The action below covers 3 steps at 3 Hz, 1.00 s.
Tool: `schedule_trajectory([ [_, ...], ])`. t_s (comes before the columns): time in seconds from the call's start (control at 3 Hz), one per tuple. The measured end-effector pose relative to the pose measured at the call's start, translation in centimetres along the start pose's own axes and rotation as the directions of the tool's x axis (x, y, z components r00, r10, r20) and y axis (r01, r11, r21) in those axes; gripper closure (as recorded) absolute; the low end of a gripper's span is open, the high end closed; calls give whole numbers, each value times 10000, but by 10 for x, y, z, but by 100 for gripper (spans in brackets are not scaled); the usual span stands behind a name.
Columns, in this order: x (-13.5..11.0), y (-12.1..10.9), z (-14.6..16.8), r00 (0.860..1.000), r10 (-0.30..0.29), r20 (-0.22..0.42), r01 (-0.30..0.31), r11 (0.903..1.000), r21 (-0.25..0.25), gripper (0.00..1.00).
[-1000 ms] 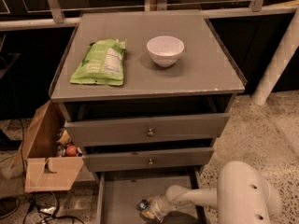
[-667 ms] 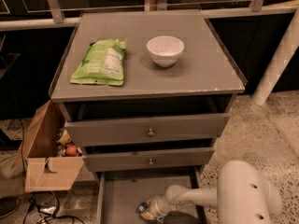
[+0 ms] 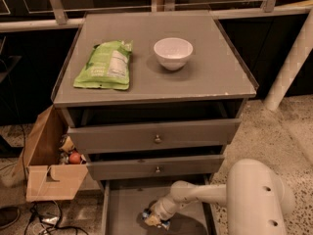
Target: Pick redbull can from bottom drawer and place on counter
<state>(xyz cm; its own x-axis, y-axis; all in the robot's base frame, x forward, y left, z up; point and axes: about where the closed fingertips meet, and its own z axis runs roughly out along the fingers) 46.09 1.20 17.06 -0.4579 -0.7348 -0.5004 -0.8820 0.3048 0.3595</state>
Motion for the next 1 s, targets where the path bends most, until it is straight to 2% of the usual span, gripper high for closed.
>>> schedule_trajectory([
  [0.33, -12, 8, -34, 9998, 127, -120, -129, 9998, -142, 100],
  [0.67, -16, 7, -41, 9999, 68, -140, -69, 9999, -103, 100],
  [1.0, -10, 8, -52, 9985, 529, -106, -528, 9986, 103, 100],
])
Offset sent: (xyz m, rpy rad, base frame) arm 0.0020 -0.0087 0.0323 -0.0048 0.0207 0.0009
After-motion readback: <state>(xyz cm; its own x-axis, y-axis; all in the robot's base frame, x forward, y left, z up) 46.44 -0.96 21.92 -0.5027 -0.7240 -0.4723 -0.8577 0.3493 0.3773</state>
